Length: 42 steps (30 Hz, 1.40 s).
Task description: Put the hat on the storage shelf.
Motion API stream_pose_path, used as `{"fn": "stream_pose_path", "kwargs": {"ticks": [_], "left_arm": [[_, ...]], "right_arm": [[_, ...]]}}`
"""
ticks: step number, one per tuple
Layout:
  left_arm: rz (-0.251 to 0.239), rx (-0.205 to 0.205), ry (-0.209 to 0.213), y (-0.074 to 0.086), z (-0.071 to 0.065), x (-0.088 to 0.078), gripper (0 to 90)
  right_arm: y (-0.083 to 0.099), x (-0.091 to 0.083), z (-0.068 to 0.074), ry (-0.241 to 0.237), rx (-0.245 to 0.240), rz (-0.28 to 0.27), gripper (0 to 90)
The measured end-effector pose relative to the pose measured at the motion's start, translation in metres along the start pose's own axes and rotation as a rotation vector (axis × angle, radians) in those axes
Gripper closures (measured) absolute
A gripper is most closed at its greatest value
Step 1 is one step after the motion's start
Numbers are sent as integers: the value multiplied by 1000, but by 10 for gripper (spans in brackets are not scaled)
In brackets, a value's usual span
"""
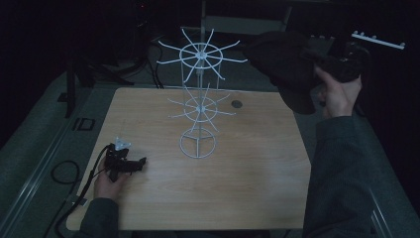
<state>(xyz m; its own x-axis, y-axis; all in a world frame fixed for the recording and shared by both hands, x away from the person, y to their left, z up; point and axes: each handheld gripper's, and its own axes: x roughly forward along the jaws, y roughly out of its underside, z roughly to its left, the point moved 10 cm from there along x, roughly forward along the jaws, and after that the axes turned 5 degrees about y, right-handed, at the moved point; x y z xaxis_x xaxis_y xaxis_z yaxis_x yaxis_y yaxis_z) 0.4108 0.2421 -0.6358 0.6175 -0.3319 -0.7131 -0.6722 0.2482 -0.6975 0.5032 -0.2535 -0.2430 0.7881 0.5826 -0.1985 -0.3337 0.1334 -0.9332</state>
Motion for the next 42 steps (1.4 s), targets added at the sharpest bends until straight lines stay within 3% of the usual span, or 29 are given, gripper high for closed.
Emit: {"fn": "stream_pose_path", "kwargs": {"ticks": [22, 33, 42], "left_arm": [[-1, -2, 0, 0, 0, 0, 96], [-4, -3, 0, 0, 0, 0, 96], [-3, -3, 0, 0, 0, 0, 96]], "right_arm": [[-18, -1, 2, -70, 67, -69, 873], [-33, -3, 16, -127, 90, -114, 873], [-40, 1, 33, -173, 81, -127, 872]]}}
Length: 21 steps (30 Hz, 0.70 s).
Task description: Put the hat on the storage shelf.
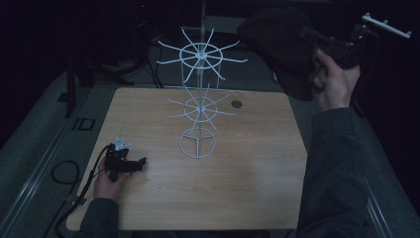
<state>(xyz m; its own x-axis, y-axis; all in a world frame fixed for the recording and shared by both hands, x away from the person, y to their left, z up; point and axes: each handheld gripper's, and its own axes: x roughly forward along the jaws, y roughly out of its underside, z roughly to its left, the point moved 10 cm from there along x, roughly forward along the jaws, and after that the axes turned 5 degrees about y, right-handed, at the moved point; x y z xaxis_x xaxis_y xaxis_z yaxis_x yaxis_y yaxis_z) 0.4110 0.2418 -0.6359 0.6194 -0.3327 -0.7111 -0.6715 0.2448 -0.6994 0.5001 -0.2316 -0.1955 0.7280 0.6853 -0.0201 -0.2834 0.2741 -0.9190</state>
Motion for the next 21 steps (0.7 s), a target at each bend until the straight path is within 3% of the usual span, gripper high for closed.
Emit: {"fn": "stream_pose_path", "kwargs": {"ticks": [11, 21], "left_arm": [[1, 0, 0, 0, 0, 0, 96], [-1, 0, -1, 0, 0, 0, 96]], "right_arm": [[5, 5, 16, -83, 1, -1, 872], [26, 15, 14, -121, 14, 41, 872]]}}
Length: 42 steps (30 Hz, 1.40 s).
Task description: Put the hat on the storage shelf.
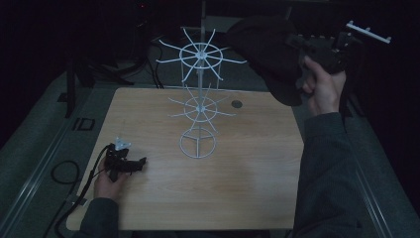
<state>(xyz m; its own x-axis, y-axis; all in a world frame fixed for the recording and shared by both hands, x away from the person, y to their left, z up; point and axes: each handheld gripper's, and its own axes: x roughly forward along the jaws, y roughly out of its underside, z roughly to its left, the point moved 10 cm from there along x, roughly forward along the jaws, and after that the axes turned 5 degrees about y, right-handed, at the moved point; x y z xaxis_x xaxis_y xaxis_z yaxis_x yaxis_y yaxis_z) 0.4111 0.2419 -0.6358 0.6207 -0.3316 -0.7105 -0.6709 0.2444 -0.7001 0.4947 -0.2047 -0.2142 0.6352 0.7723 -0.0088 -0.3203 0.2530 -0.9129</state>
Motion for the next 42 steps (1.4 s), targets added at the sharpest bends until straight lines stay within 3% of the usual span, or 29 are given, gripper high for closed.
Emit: {"fn": "stream_pose_path", "kwargs": {"ticks": [15, 28, 33, 42], "left_arm": [[2, 1, 1, 0, 0, 0, 96], [2, 1, 1, 0, 0, 0, 96], [2, 1, 1, 0, 0, 0, 96], [1, 2, 1, 0, 0, 0, 96]], "right_arm": [[43, 11, -20, -12, 41, 59, 870], [78, 25, -25, -27, 45, 142, 847], [85, 28, -25, -48, 51, 156, 812], [88, 25, -24, -78, 66, 157, 662]]}}
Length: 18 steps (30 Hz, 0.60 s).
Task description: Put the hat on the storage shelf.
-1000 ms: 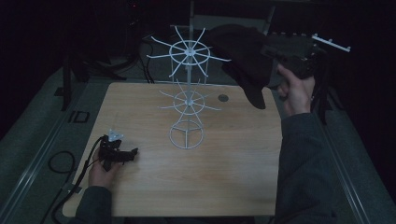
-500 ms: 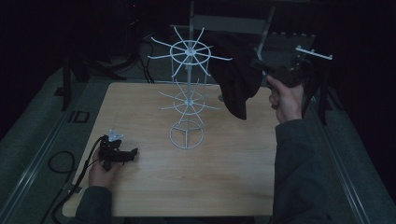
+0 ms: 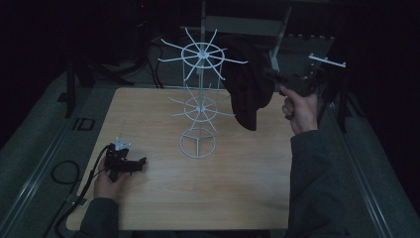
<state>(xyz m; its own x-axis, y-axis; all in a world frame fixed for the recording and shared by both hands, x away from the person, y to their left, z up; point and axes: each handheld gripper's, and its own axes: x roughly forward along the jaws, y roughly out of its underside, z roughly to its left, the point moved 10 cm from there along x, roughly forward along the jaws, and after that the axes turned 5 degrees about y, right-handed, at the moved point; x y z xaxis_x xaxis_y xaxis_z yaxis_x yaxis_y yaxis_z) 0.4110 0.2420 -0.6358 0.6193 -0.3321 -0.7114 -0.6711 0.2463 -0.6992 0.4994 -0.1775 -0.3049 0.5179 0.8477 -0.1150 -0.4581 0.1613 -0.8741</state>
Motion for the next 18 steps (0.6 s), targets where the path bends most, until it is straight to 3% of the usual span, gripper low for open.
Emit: {"fn": "stream_pose_path", "kwargs": {"ticks": [10, 18], "left_arm": [[0, 0, -1, 0, 0, 0, 96], [0, 0, 0, 0, 0, 0, 96]], "right_arm": [[-4, -13, -3, -6, 6, -39, 549], [-7, -25, -10, 6, 28, -77, 521]]}}
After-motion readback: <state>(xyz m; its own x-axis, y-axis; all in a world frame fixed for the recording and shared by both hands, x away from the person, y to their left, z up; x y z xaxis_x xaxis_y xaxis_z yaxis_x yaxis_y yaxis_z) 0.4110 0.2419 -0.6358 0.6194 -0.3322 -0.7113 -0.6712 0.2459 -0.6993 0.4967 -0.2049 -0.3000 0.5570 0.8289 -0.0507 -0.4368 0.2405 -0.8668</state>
